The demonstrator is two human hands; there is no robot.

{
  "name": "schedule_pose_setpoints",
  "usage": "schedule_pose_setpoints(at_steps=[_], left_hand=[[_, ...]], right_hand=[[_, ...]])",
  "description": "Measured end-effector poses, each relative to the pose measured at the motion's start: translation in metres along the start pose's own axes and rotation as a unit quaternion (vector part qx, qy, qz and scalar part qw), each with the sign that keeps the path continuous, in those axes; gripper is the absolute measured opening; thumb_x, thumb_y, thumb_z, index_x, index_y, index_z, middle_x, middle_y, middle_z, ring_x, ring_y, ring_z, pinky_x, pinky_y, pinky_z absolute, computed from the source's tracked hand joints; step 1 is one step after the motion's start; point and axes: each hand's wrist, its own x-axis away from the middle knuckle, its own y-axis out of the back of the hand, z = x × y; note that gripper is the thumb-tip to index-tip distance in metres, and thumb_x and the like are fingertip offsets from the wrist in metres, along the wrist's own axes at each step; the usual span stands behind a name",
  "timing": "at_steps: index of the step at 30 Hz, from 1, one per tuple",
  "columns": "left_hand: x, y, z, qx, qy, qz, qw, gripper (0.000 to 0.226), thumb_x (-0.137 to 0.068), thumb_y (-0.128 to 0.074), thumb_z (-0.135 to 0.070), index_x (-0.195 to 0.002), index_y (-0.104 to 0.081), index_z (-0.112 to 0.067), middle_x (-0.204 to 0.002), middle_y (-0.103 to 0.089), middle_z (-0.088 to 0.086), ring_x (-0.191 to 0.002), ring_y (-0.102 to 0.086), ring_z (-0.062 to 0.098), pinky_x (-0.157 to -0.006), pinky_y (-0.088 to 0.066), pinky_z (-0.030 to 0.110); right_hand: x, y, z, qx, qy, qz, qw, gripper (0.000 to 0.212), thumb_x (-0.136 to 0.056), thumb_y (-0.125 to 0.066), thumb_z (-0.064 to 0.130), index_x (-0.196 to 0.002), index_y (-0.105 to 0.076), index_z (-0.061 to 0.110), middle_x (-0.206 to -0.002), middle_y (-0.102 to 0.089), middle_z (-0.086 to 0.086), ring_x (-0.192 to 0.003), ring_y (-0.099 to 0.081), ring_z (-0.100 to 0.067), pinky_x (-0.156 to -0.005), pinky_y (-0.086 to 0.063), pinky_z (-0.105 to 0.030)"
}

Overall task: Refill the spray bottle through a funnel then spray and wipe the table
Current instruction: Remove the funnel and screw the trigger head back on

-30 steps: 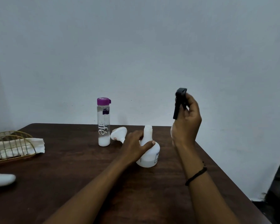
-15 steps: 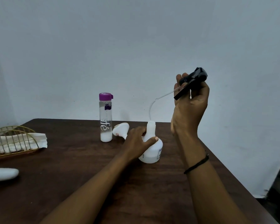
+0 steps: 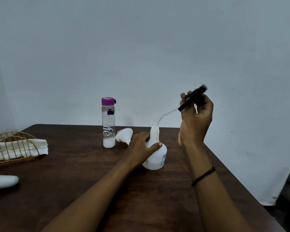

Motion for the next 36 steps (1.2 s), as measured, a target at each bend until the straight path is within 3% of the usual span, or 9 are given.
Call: schedule_pose_setpoints(at_steps=[6,12,16,19,22,25,30,34,36], left_hand=[[0.003,0.001,0.0,0.023,-0.002,-0.002,1.0,0.055,-0.074,-0.06,-0.067,-0.106,-0.064,-0.022,-0.099,-0.063,-0.009,-0.096,-0.057,0.013,-0.082,-0.052,0.038],[0.003,0.0,-0.003,0.037,-0.005,-0.001,0.999,0.048,-0.076,-0.063,-0.065,-0.091,-0.065,-0.02,-0.085,-0.063,-0.007,-0.085,-0.059,0.013,-0.072,-0.051,0.035],[0.002,0.001,-0.005,0.072,-0.016,-0.009,0.997,0.048,-0.078,-0.064,-0.061,-0.074,-0.055,-0.014,-0.066,-0.057,-0.001,-0.064,-0.058,0.013,-0.059,-0.047,0.041],[0.004,0.004,-0.009,0.091,-0.038,-0.003,0.995,0.035,-0.085,-0.062,-0.05,-0.088,-0.061,-0.015,-0.071,-0.062,-0.002,-0.069,-0.061,0.008,-0.06,-0.048,0.032],[0.005,0.003,-0.009,0.075,-0.057,-0.003,0.996,0.034,-0.09,-0.062,-0.043,-0.1,-0.063,-0.011,-0.073,-0.064,-0.002,-0.069,-0.062,0.007,-0.059,-0.047,0.027],[0.004,0.003,-0.009,0.081,-0.065,-0.007,0.995,0.033,-0.089,-0.061,-0.042,-0.107,-0.063,-0.014,-0.082,-0.069,-0.002,-0.077,-0.066,0.008,-0.065,-0.053,0.034],[0.005,0.003,-0.01,0.071,-0.085,-0.033,0.993,0.012,-0.09,-0.056,-0.038,-0.082,-0.057,-0.029,-0.075,-0.063,-0.012,-0.07,-0.062,0.002,-0.057,-0.042,0.016],[0.002,-0.001,-0.005,0.068,-0.085,-0.04,0.993,0.036,-0.088,-0.055,-0.046,-0.076,-0.06,-0.013,-0.069,-0.064,-0.001,-0.065,-0.061,0.013,-0.056,-0.046,0.039],[0.001,-0.002,-0.005,0.073,-0.084,-0.04,0.993,0.039,-0.087,-0.054,-0.048,-0.075,-0.06,-0.012,-0.066,-0.063,0.001,-0.063,-0.06,0.015,-0.055,-0.045,0.04]], right_hand=[[0.006,0.007,-0.026,0.128,-0.068,0.061,0.987,0.023,-0.09,-0.07,0.009,-0.108,-0.062,0.021,-0.114,-0.07,-0.006,-0.1,-0.07,-0.009,-0.09,-0.055,-0.028],[0.016,0.007,-0.05,0.236,-0.117,0.173,0.949,0.024,-0.089,-0.067,0.002,-0.107,-0.064,0.018,-0.096,-0.068,0.013,-0.089,-0.066,0.001,-0.072,-0.051,-0.01],[0.02,0.01,-0.062,0.268,-0.155,0.206,0.928,0.022,-0.089,-0.068,0.003,-0.107,-0.067,0.016,-0.093,-0.071,0.004,-0.086,-0.068,-0.012,-0.07,-0.051,-0.022],[0.022,0.013,-0.067,0.281,-0.169,0.215,0.92,0.015,-0.088,-0.07,0.005,-0.096,-0.068,0.018,-0.093,-0.072,-0.002,-0.092,-0.07,-0.019,-0.08,-0.055,-0.029],[0.023,0.014,-0.069,0.278,-0.169,0.204,0.923,0.011,-0.086,-0.073,0.009,-0.092,-0.068,0.016,-0.089,-0.072,-0.002,-0.088,-0.07,-0.018,-0.077,-0.056,-0.027],[0.026,0.013,-0.074,0.272,-0.165,0.178,0.931,0.015,-0.083,-0.076,0.013,-0.094,-0.066,0.016,-0.086,-0.072,-0.001,-0.083,-0.071,-0.016,-0.073,-0.058,-0.028],[0.038,0.012,-0.082,0.304,-0.106,0.135,0.937,0.02,-0.081,-0.078,0.025,-0.094,-0.063,0.022,-0.086,-0.072,0.002,-0.081,-0.071,-0.016,-0.072,-0.058,-0.033],[0.038,0.018,-0.081,0.242,-0.13,0.142,0.951,0.012,-0.088,-0.069,0.015,-0.1,-0.066,0.013,-0.091,-0.074,-0.001,-0.088,-0.071,-0.014,-0.078,-0.056,-0.03],[0.036,0.02,-0.082,0.216,-0.144,0.138,0.956,0.016,-0.087,-0.072,0.015,-0.101,-0.065,0.013,-0.094,-0.074,-0.001,-0.089,-0.072,-0.013,-0.079,-0.056,-0.029]])
